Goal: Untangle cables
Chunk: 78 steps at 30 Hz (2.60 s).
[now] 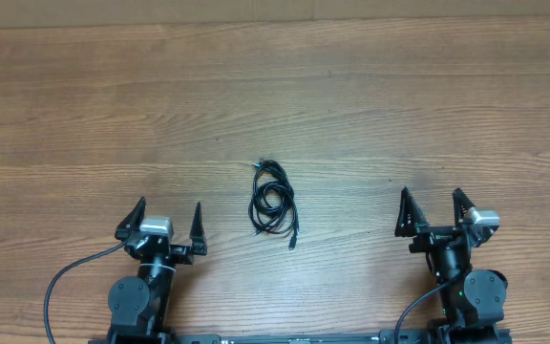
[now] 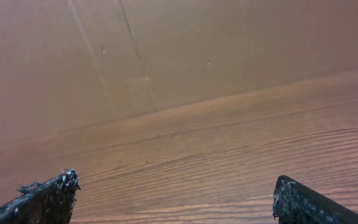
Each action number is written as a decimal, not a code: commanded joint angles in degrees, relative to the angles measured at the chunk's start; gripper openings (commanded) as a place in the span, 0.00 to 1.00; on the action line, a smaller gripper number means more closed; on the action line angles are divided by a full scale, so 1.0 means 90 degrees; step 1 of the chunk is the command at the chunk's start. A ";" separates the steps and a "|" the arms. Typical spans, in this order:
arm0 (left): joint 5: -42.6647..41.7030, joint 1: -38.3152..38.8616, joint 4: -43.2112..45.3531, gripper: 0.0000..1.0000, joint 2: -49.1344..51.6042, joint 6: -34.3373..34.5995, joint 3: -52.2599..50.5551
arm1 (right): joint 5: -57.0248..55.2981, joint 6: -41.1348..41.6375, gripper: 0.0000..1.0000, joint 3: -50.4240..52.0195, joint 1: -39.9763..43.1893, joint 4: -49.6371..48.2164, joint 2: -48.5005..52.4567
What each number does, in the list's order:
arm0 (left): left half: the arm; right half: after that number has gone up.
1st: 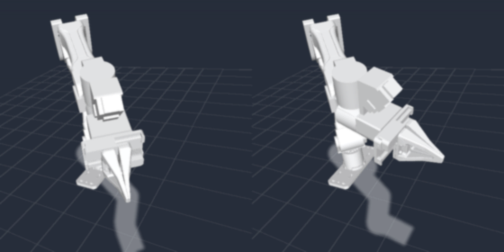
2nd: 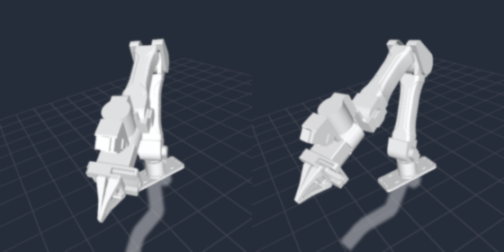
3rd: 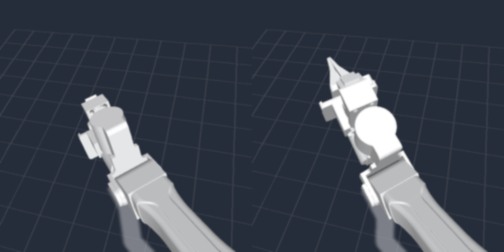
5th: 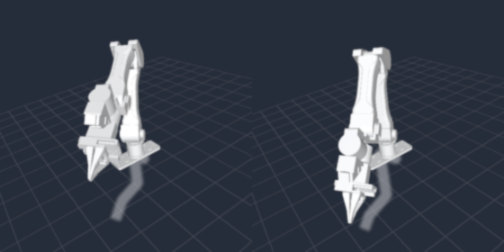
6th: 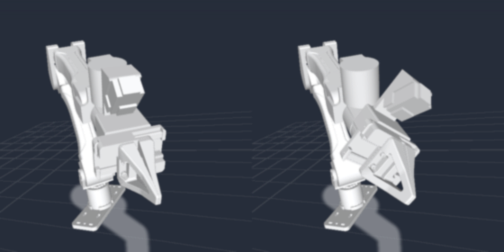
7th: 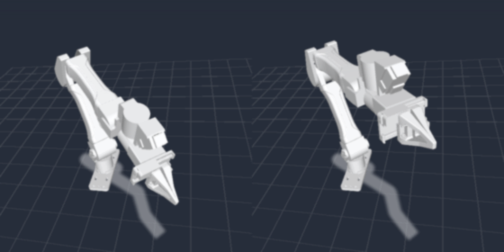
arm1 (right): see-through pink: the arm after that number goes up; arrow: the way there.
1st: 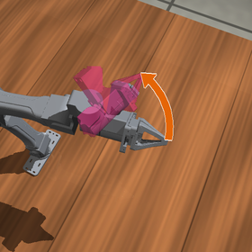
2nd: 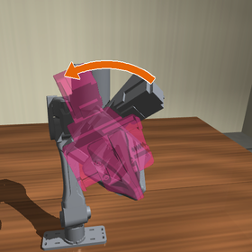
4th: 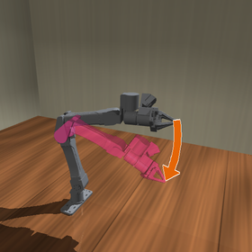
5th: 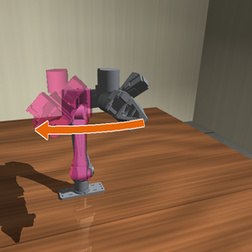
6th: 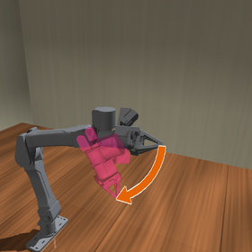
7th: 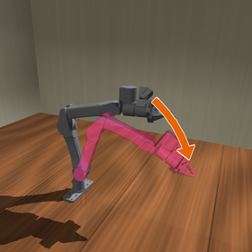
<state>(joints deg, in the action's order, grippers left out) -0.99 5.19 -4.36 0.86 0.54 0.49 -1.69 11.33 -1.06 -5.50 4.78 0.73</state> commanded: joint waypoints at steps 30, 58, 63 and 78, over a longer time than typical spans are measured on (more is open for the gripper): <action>0.0036 -0.0051 -0.0012 1.00 -0.0068 0.0085 -0.0024 | 0.0032 0.0024 1.00 0.0068 -0.0002 -0.0010 -0.0068; 0.0158 -0.0051 0.0010 0.99 -0.0068 0.0085 -0.0024 | 0.0032 0.0022 1.00 0.0068 -0.0002 -0.0010 -0.0068; 0.0160 -0.0051 0.0068 1.00 -0.0068 0.0083 -0.0024 | 0.0032 0.0022 1.00 0.0068 -0.0002 -0.0010 -0.0068; 0.0112 -0.0049 -0.0170 1.00 -0.0051 -0.0080 0.0090 | 0.0032 0.0022 1.00 0.0068 -0.0002 -0.0010 -0.0068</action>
<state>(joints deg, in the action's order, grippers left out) -0.34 5.19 -4.67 0.86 0.47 0.51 -1.69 11.35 -1.06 -5.50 4.80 0.73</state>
